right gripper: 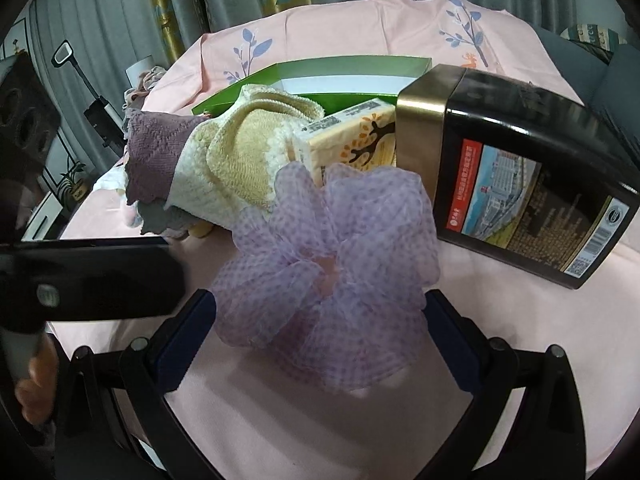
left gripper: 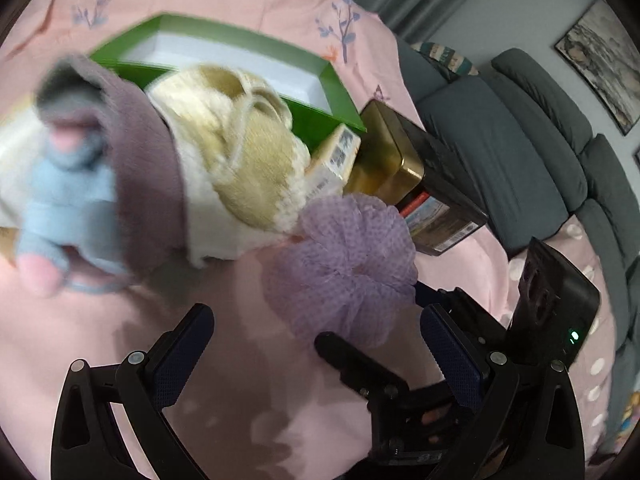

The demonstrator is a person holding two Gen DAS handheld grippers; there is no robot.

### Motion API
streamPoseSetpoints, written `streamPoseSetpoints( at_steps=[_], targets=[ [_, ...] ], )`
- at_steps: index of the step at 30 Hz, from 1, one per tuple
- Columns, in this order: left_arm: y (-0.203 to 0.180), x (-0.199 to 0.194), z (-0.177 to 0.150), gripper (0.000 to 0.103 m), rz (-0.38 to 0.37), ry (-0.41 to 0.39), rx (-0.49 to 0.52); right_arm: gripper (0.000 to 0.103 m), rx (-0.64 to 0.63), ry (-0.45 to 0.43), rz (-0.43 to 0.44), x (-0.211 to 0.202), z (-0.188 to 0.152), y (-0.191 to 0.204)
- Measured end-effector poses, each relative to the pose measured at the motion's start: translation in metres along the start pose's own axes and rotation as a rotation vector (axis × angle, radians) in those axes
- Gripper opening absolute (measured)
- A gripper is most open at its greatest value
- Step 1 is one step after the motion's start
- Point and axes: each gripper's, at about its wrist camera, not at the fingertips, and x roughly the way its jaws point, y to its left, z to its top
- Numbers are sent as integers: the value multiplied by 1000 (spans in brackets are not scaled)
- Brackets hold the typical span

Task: Organize soft objects
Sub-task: 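Grasp the purple mesh bath puff with the left tool and lift, then lower the bath puff into the green box and open the left tool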

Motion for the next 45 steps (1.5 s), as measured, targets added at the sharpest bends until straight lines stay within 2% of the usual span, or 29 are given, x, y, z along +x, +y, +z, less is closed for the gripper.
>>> streamPoseSetpoints(
  at_steps=[2,9,12,15,21,23,26,30,37,41,45],
  targets=[
    [-3,8,2,103,-20,25,-2,102,5,-11,5,-2,1,-2],
    [-11,26,10,103,0,38,20,102,36,-6,18,-1,1,-6],
    [-9,34,13,94,2,61,16,102,69,14,38,4,1,-12],
    [-6,40,13,78,-6,89,8,96,97,20,57,5,0,-17],
    [-2,38,13,53,-57,94,-22,67,89,27,72,7,-2,-11],
    [2,36,11,38,-69,98,-30,35,95,33,126,7,-2,-9],
    [3,29,9,33,-82,84,-33,22,79,42,139,7,-3,-4],
    [-1,9,10,32,-99,49,-25,18,38,3,154,-7,2,8],
    [-22,-43,26,32,-94,-81,56,18,-31,-112,203,-43,34,27],
    [-27,-62,52,32,-78,-128,87,18,-92,-160,198,-54,64,37],
    [-30,-70,96,32,-44,-171,122,19,-126,-204,193,-51,102,42]
  ],
)
